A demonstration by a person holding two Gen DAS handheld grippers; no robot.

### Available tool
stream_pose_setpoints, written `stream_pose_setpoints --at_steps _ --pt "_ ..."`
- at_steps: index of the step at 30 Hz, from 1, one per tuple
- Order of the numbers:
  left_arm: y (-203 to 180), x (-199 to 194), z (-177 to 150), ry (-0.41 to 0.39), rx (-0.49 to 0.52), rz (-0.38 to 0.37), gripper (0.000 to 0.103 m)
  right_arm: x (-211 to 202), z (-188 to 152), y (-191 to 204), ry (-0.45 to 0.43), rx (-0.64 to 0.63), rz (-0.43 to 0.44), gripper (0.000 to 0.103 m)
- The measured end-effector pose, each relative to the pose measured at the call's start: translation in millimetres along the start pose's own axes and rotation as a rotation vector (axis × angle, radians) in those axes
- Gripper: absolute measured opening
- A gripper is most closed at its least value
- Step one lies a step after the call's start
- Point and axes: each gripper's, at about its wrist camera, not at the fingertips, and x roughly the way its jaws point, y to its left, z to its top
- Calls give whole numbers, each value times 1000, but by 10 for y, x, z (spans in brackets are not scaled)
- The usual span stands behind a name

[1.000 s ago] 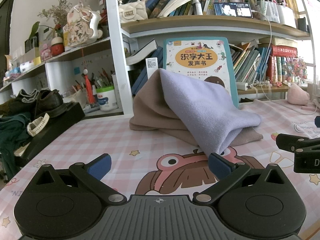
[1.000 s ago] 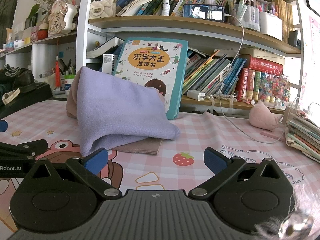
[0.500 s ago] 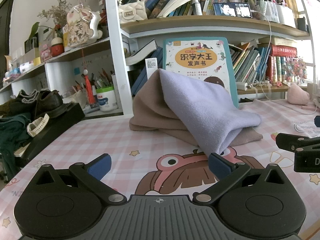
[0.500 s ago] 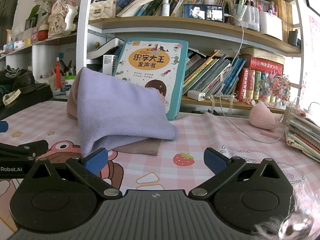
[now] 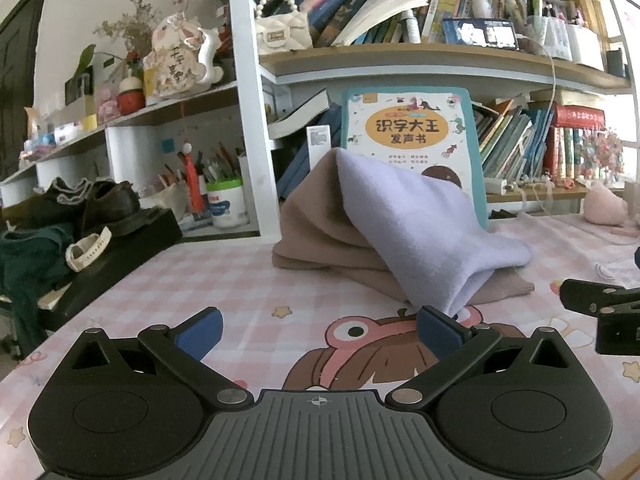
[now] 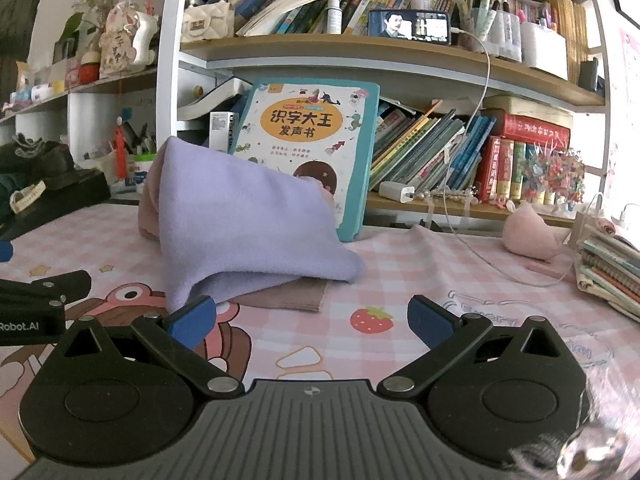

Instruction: Fold clothes

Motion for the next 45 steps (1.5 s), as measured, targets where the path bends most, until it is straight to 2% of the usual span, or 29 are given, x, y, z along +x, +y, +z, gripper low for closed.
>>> stream_pose_setpoints --at_steps 4,10,16,26,29,33,35,36,37,38,40,45 --pt "27 -49 -8 -32 -13 -16 103 -6 -1 15 -5 -9 -2 103" --pt "17 -16 -2 -11 -12 -10 103 31 4 -3 15 1 12 103" --pt "-36 -27 -4 -17 18 -8 103 59 2 -83 33 50 14 103" --pt "-62 -26 -3 -9 45 -51 103 91 -8 -230 58 139 19 103" --pt "-84 -60 54 -26 80 -97 103 137 -21 -336 84 206 67 103" --pt "-187 -7 200 -40 194 -151 103 252 -33 -465 144 313 126 101" --pt "-237 72 254 -20 230 -184 97 310 -26 -520 168 368 165 99" --pt "-260 128 277 -1 243 -196 88 335 -18 -546 176 395 189 94" --pt "-287 191 292 20 255 -199 74 364 -7 -567 186 420 213 87" --pt "-323 244 301 35 270 -201 67 390 4 -584 193 443 232 84" --pt "-413 357 313 56 306 -196 65 449 26 -622 210 495 277 81" --pt "-694 672 257 100 411 -209 66 633 58 -734 265 660 385 81"
